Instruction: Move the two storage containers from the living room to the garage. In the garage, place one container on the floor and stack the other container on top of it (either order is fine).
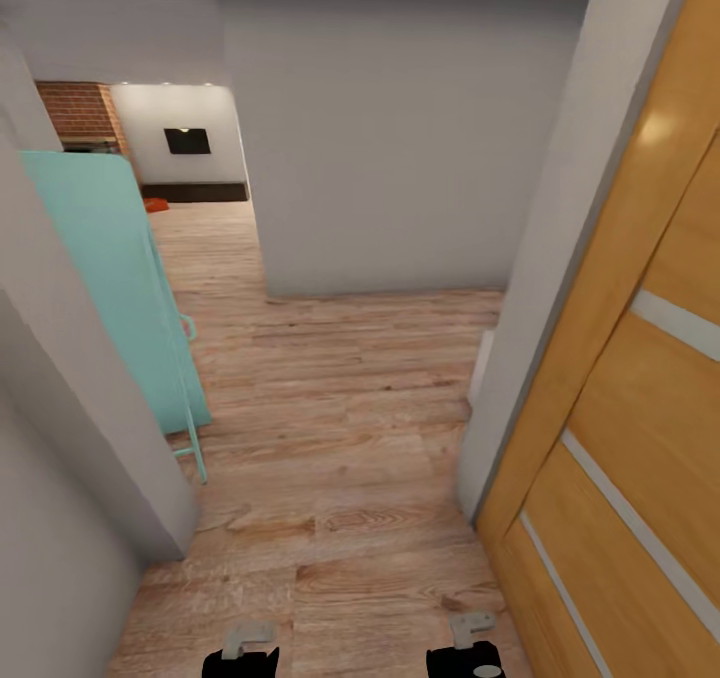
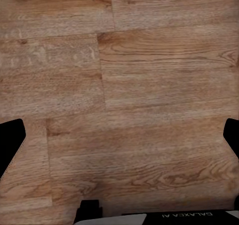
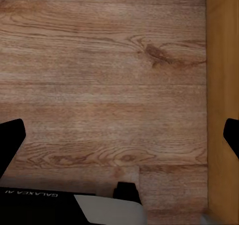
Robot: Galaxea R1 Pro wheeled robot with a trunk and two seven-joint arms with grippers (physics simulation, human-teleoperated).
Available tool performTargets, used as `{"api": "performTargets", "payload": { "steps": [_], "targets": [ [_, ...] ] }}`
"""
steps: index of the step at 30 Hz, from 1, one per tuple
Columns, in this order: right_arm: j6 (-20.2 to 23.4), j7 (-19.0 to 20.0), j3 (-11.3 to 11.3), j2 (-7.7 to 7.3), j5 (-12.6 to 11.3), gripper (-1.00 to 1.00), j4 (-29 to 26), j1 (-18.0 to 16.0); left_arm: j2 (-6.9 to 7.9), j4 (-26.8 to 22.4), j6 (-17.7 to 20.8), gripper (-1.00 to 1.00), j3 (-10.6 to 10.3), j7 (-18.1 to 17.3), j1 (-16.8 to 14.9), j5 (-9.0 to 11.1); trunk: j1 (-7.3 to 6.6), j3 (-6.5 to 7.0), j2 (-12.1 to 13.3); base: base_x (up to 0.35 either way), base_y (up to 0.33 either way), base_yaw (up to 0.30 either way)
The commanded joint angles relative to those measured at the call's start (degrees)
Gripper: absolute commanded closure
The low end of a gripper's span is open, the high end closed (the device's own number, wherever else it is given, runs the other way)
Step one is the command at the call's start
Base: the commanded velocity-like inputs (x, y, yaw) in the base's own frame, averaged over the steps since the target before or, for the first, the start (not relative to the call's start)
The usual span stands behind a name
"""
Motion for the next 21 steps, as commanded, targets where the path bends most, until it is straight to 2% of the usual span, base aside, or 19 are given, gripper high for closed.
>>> {"api": "performTargets", "payload": {
  "steps": [1,10,21],
  "targets": [
    [0.2,-0.4,0.4,-0.01,0.2,-1.0,0.0,0.0,0.01,0.1,-0.2,-1.0,-0.4,-0.1,-0.1,0.6,0.05,-0.09,-0.1,0.34,0.0,0.005],
    [0.2,-0.4,0.4,0.0,0.2,-1.0,0.0,0.0,0.01,0.1,-0.2,-1.0,-0.5,-0.1,-0.1,0.6,0.05,-0.27,-0.1,0.34,0.0,0.073],
    [0.2,-0.4,0.4,-0.01,0.3,-1.0,0.0,0.0,0.01,0.1,-0.2,-1.0,-0.4,-0.1,-0.1,0.6,0.05,-0.3,-0.1,0.34,0.0,0.009]
  ]
}}
